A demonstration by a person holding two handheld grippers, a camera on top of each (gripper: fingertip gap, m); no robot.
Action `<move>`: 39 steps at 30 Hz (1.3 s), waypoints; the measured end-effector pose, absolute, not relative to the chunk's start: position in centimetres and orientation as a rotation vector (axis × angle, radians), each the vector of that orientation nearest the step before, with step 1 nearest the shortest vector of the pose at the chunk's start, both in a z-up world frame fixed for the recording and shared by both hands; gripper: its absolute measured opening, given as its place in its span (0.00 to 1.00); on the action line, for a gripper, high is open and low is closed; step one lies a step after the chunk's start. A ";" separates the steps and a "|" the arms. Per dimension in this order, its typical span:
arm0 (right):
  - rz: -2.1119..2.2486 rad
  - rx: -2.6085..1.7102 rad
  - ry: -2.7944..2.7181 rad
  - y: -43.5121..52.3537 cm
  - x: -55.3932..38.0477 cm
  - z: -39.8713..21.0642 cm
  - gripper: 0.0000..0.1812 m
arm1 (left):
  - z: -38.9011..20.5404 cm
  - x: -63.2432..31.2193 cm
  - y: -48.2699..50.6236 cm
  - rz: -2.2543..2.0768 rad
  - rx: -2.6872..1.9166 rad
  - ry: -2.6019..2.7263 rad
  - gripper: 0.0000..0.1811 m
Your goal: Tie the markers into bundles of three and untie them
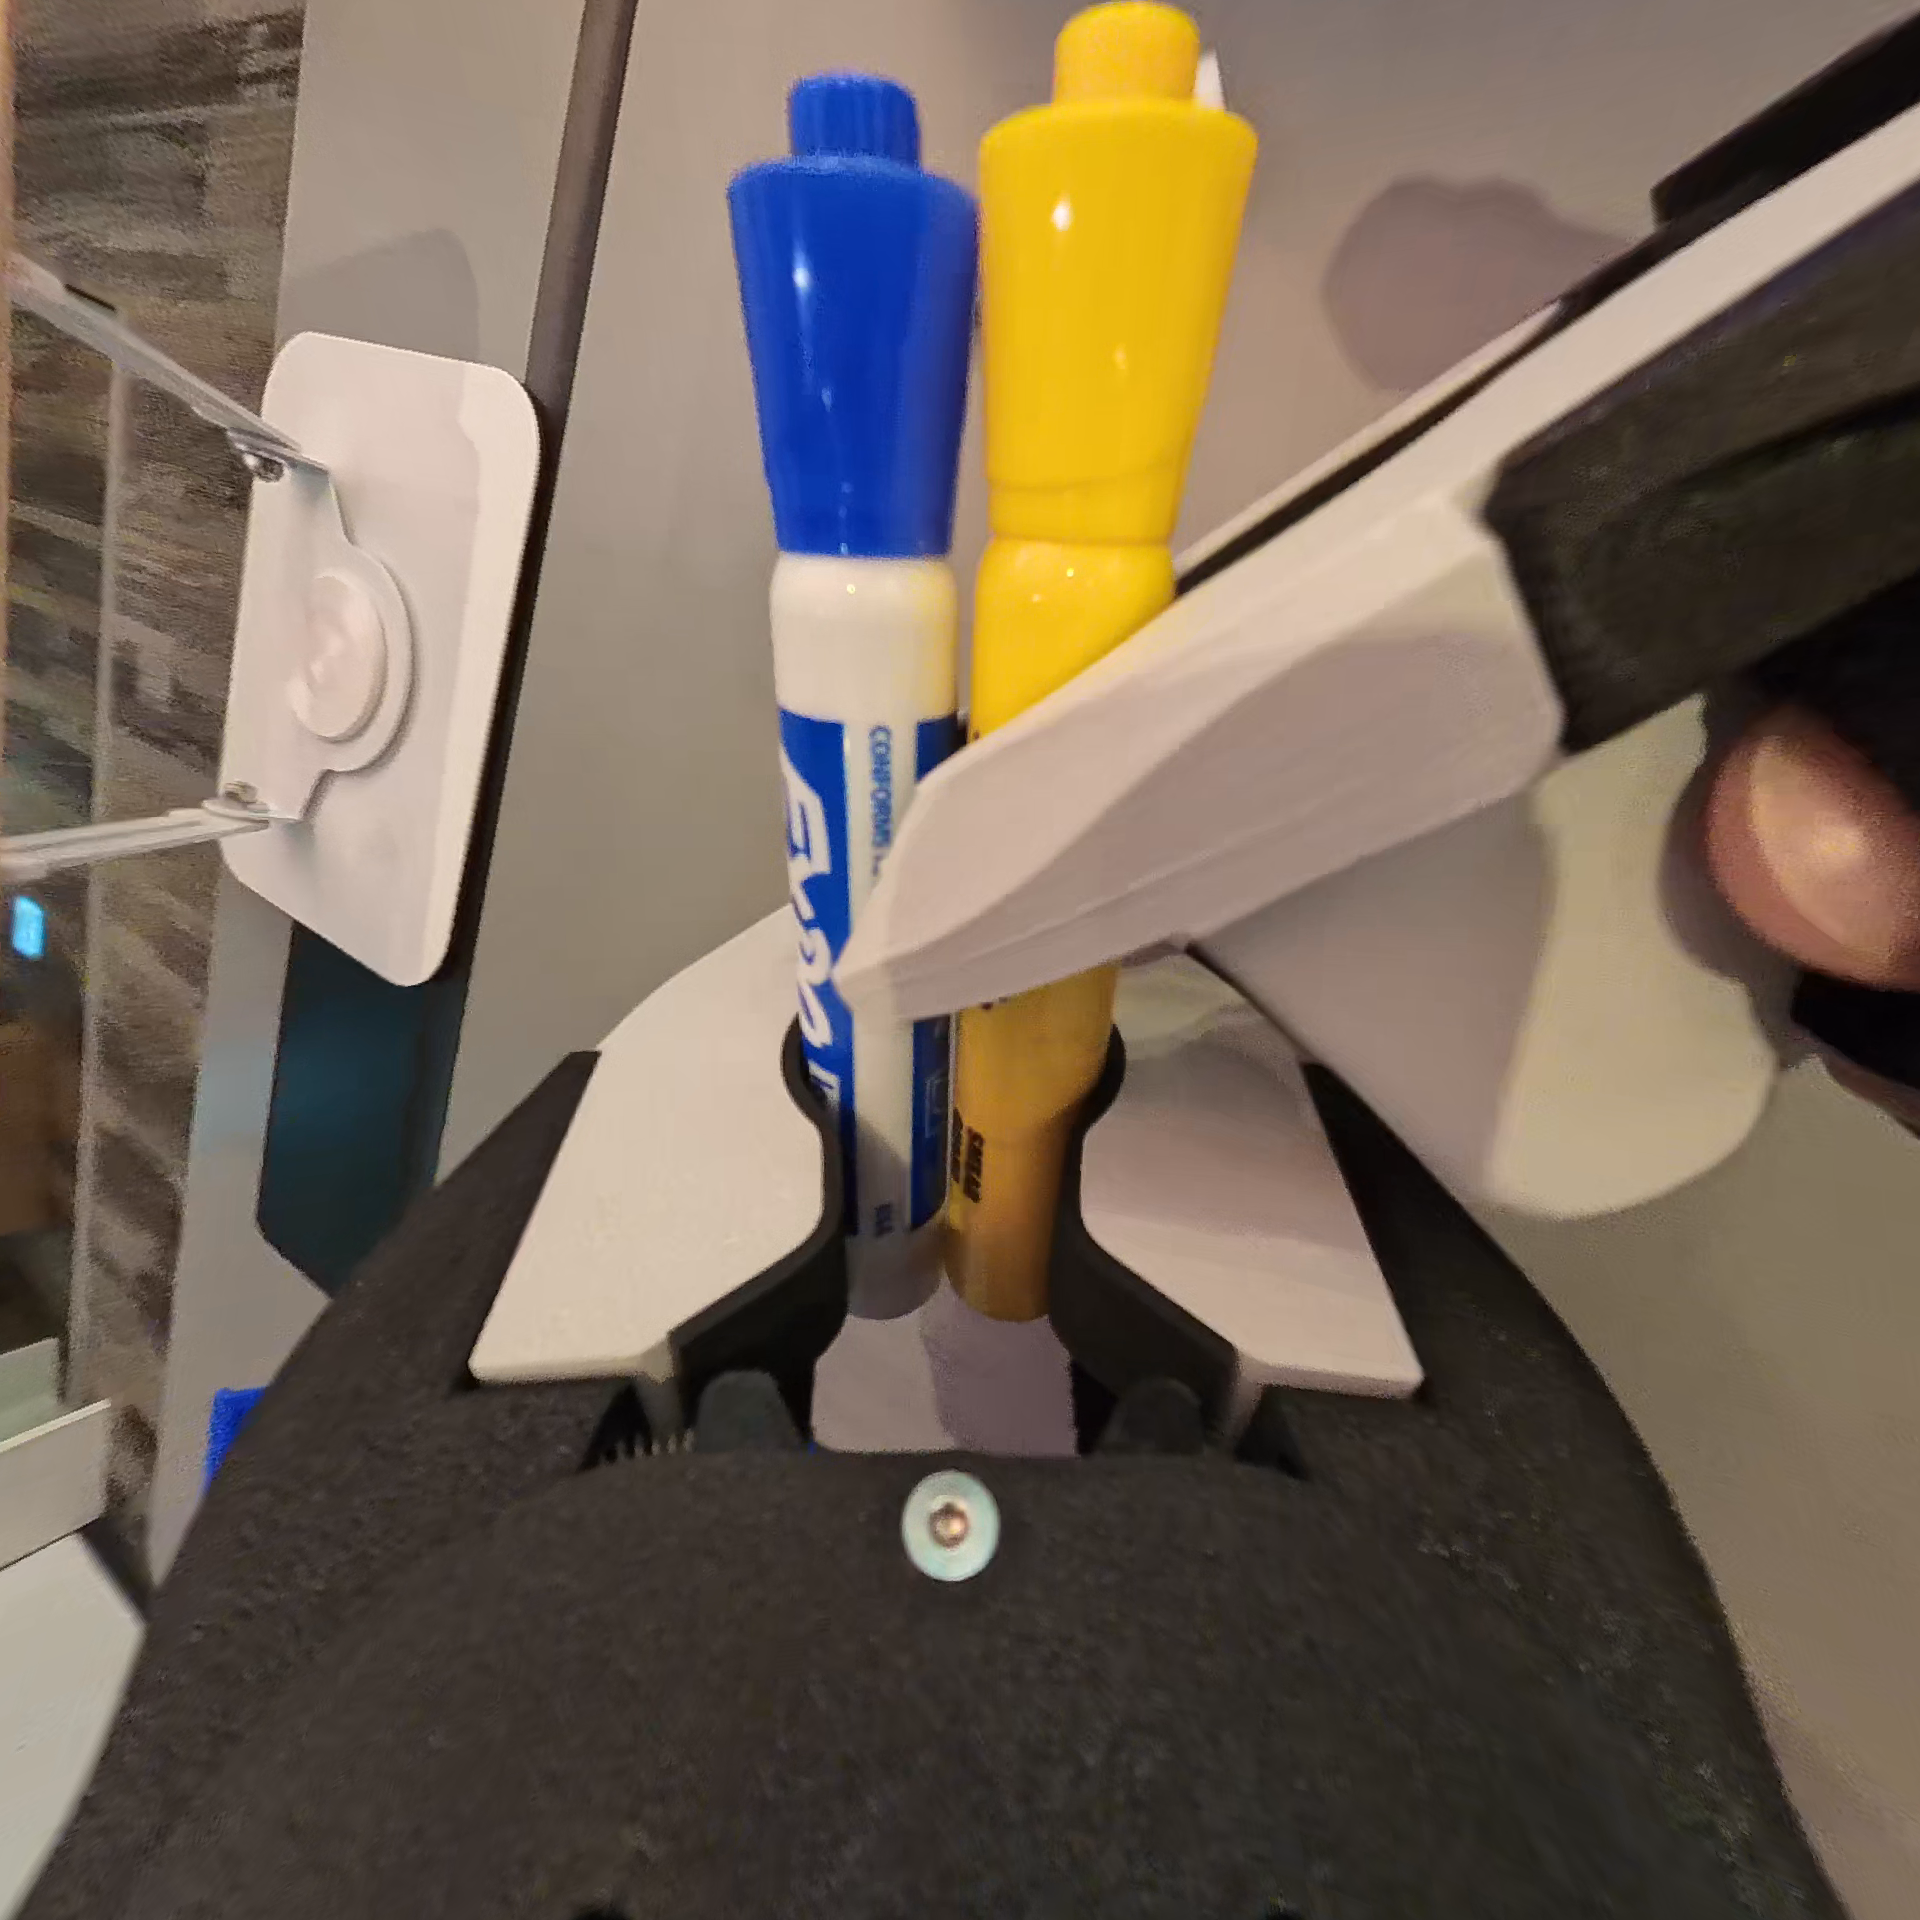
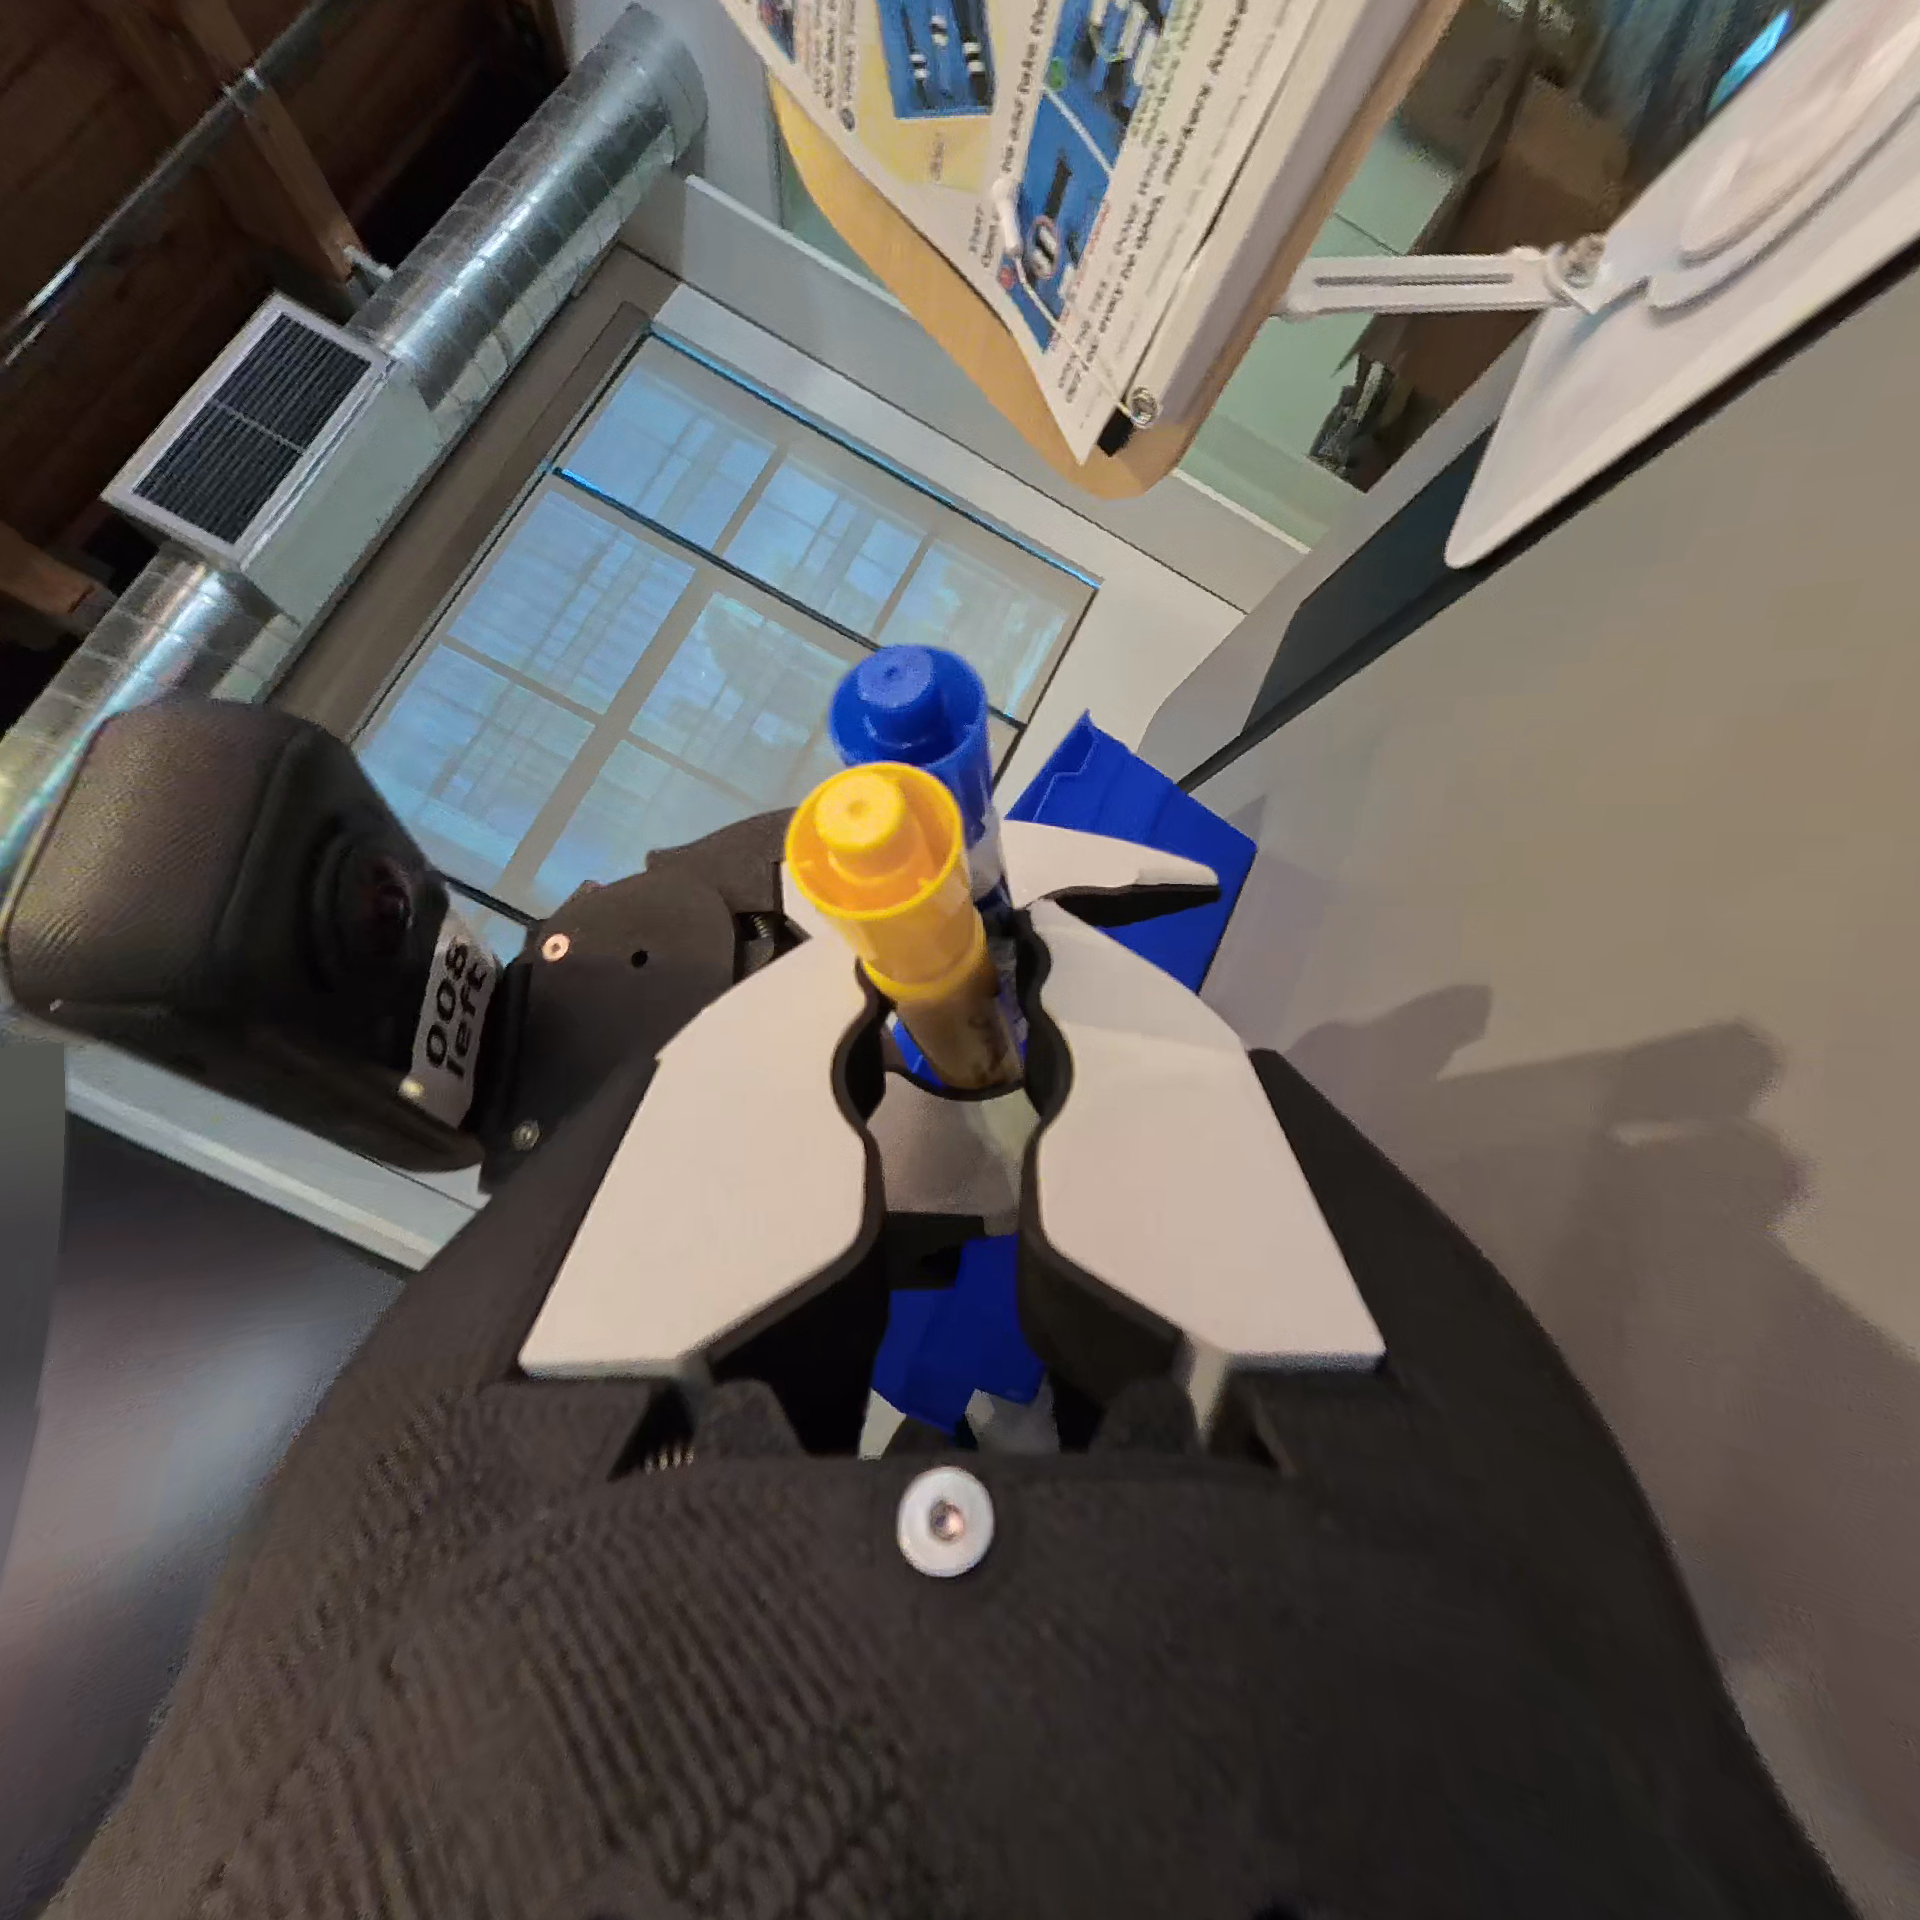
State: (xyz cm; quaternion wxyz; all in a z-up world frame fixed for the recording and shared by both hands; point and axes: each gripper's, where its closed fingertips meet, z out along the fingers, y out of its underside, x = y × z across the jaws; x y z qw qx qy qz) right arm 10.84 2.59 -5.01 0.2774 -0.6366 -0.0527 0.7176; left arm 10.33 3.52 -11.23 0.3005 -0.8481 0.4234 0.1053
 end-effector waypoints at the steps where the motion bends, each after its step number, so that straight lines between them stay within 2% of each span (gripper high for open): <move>1: 1.919 -1.697 -0.164 2.6 10.8 -4.7 0.13 | -11.0 10.2 3.5 0.264 -2.251 1.111 0.24; 4: 1.896 -1.669 -0.205 2.6 11.0 -3.8 0.16 | -10.1 9.2 3.5 0.249 -2.252 1.065 0.24; 8: 1.855 -1.652 -0.233 3.2 11.4 -3.3 0.27 | -8.6 7.4 3.3 0.259 -2.244 1.026 0.24; 14: 1.615 -1.402 -0.332 6.4 15.2 0.9 0.27 | -5.8 3.8 1.7 0.234 -2.265 0.938 0.24; 16: 1.438 -1.371 -0.432 7.8 16.2 1.8 0.24 | -4.9 2.6 1.2 0.222 -2.263 0.896 0.24; 20: 1.051 -1.592 -0.762 10.7 15.5 -1.4 0.17 | -3.4 1.7 0.6 0.158 -2.233 0.851 0.24; 24: 0.537 -2.050 -1.099 13.4 16.5 -8.8 0.20 | -3.0 0.7 0.3 0.184 -2.236 0.836 0.24; 28: 0.179 -2.053 -1.118 15.7 18.4 -11.6 0.21 | -3.1 0.9 0.3 0.180 -2.237 0.847 0.24; 30: 0.131 -2.073 -1.135 16.9 18.0 -12.1 0.20 | -3.1 1.0 0.5 0.187 -2.232 0.855 0.24; 32: 0.176 -2.125 -1.138 18.2 16.7 -12.6 0.16 | -3.1 1.2 0.6 0.168 -2.232 0.852 0.24; 39: 0.088 -2.448 -1.333 19.5 16.7 -17.1 0.17 | -3.3 1.4 0.3 0.146 -2.241 0.865 0.24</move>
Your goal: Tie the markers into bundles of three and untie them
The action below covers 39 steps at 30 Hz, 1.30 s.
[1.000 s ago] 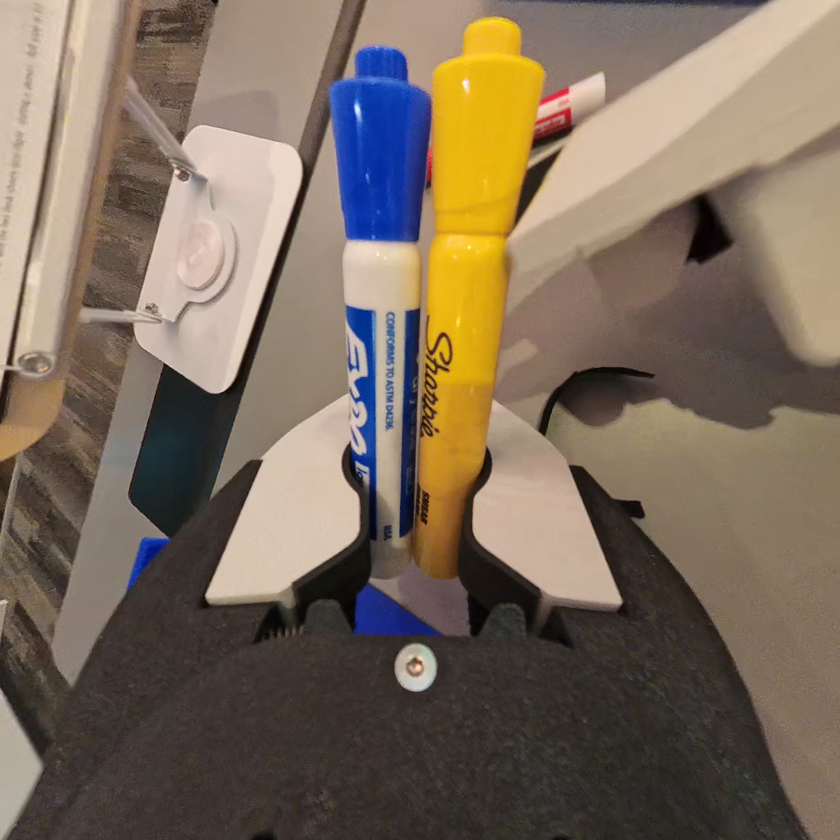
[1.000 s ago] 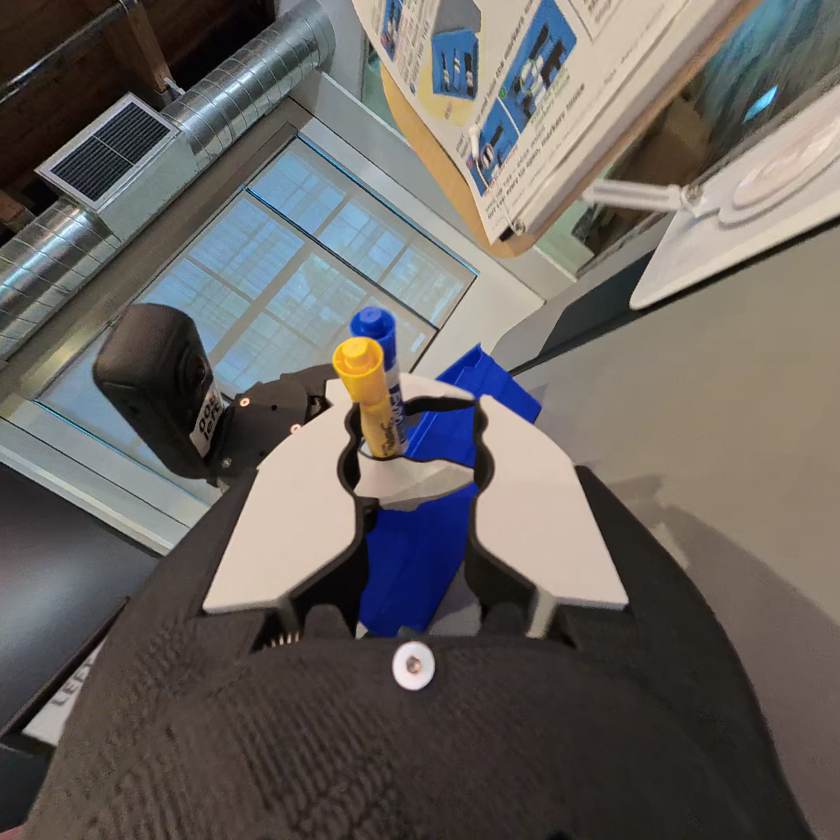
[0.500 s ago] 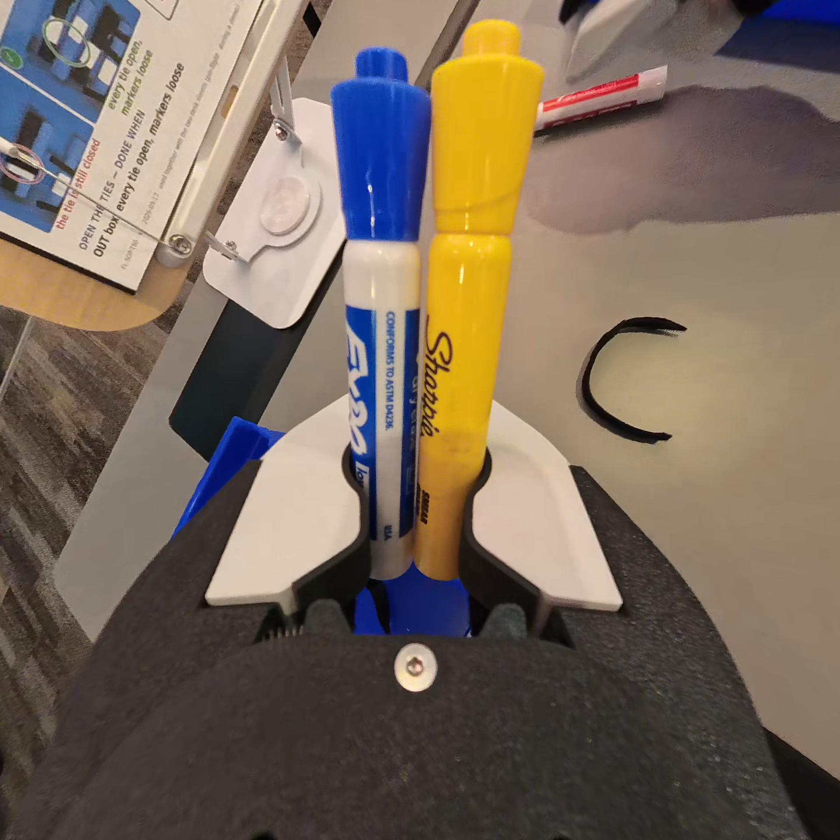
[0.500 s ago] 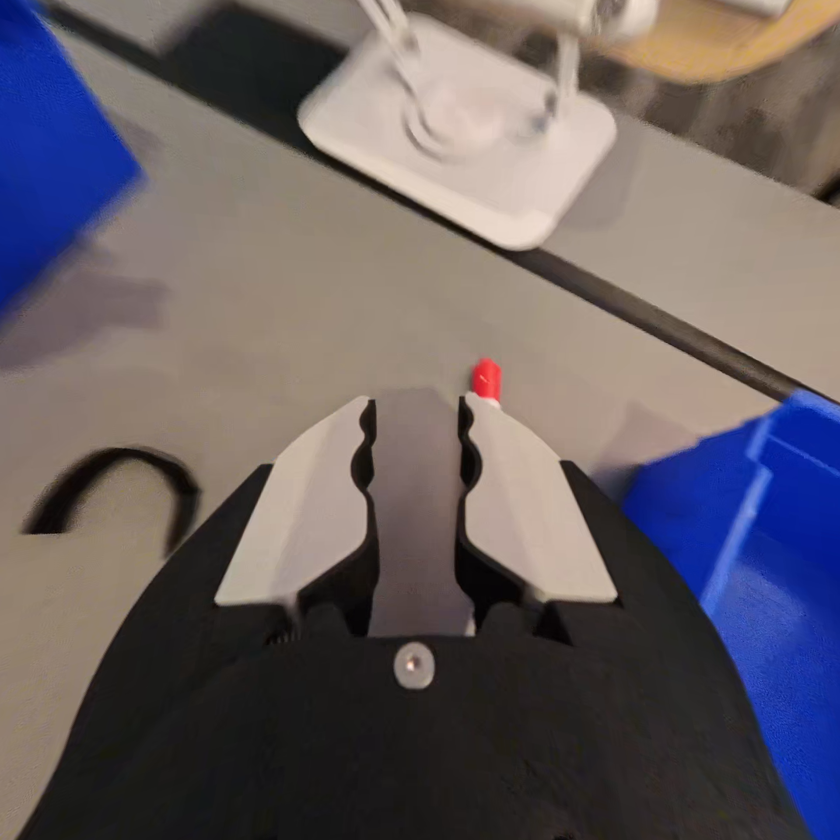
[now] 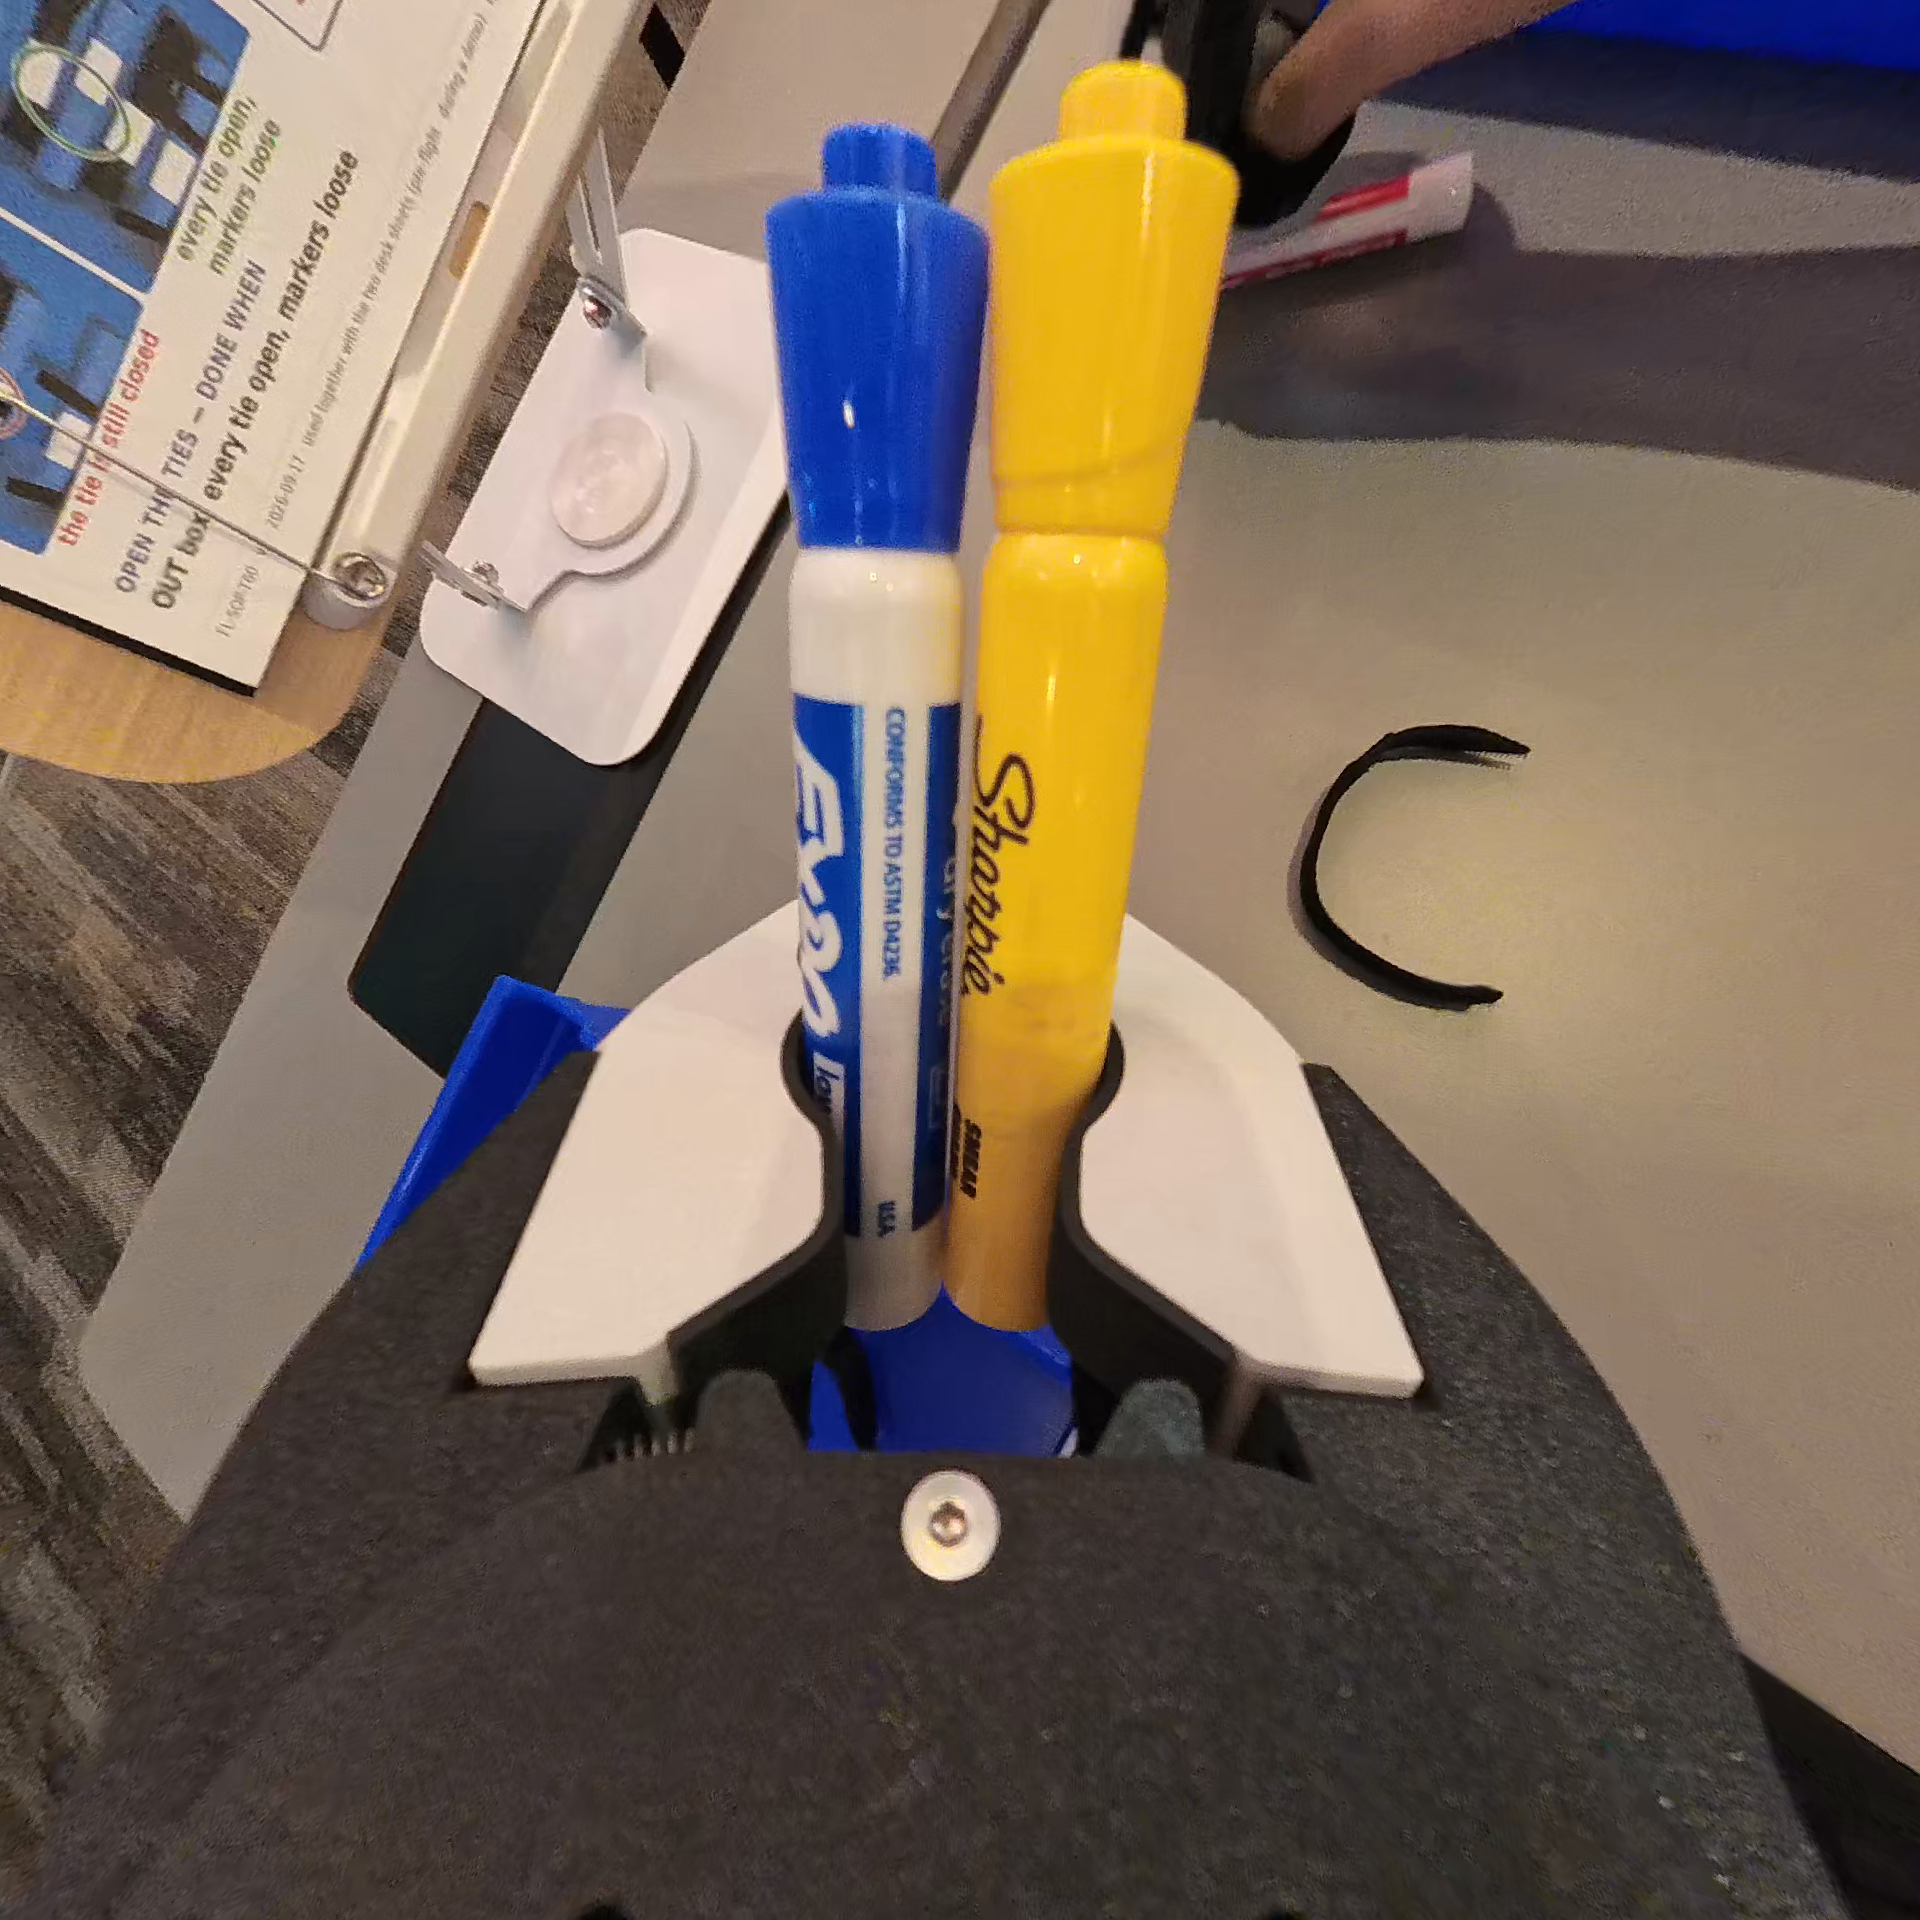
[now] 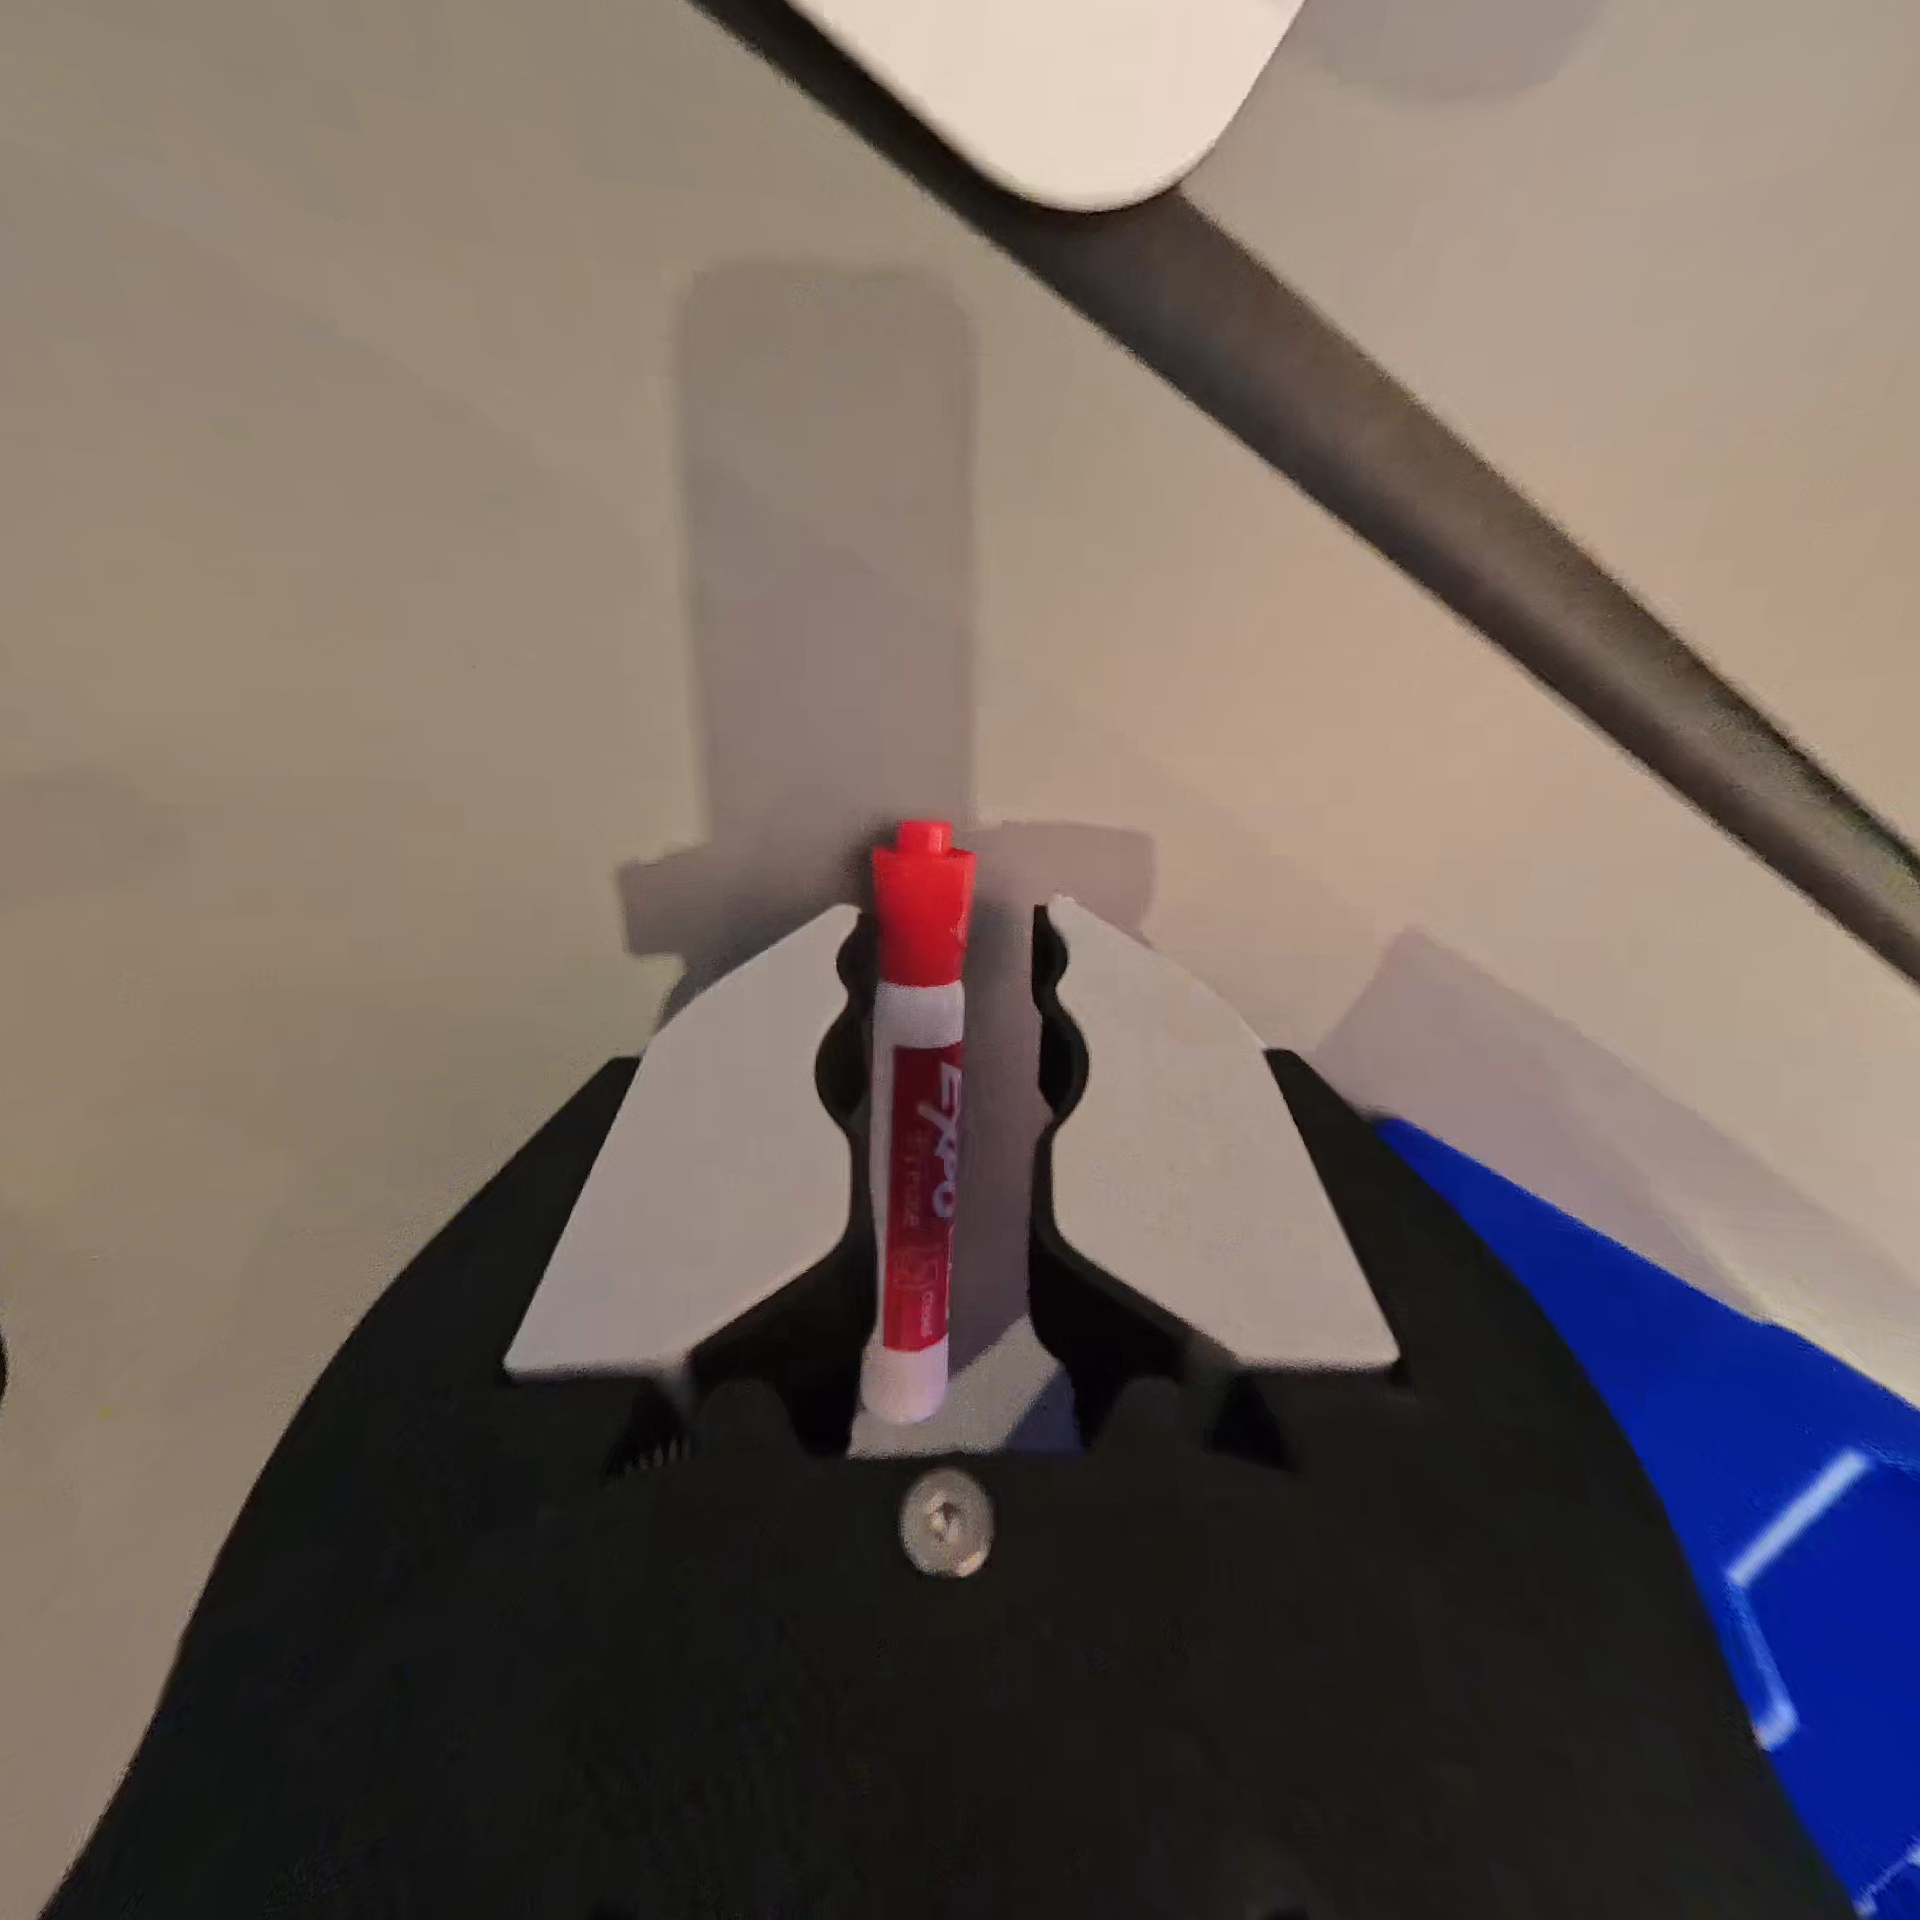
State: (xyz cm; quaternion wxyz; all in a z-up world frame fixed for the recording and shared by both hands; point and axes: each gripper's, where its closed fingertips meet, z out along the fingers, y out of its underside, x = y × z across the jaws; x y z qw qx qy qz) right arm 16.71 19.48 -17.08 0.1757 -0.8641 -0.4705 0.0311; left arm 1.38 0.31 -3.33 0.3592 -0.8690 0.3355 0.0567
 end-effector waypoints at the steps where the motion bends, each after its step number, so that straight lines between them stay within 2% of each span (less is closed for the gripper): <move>1: 0.099 -2.492 -1.348 19.2 16.9 -17.5 0.17 | -3.3 1.7 0.3 0.123 -2.239 0.870 0.24; 5: 0.240 -2.524 -1.414 18.2 15.7 -18.1 0.11 | -3.8 2.2 0.2 0.112 -2.242 0.902 0.24; 9: 0.344 -2.471 -1.559 16.1 15.2 -17.4 0.11 | -4.2 2.7 0.2 0.085 -2.246 0.927 0.24; 16: 0.720 -2.062 -1.376 11.1 13.7 -6.0 0.10 | -4.9 3.5 0.7 0.035 -2.255 0.937 0.24; 23: 0.791 -1.885 -1.242 10.2 16.6 -2.6 0.10 | -4.9 7.3 1.3 -0.168 -2.193 0.926 0.24; 29: 0.938 -1.419 -0.957 9.3 19.5 8.6 0.10 | -5.7 11.3 1.4 -0.251 -2.165 0.987 0.24; 32: 1.132 -1.186 -0.867 6.9 19.7 12.0 0.10 | -5.9 11.7 1.7 -0.287 -2.172 0.954 0.24; 39: 1.680 -1.147 -0.843 4.3 16.7 11.0 0.10 | -5.3 11.3 2.0 -0.358 -2.147 0.900 0.24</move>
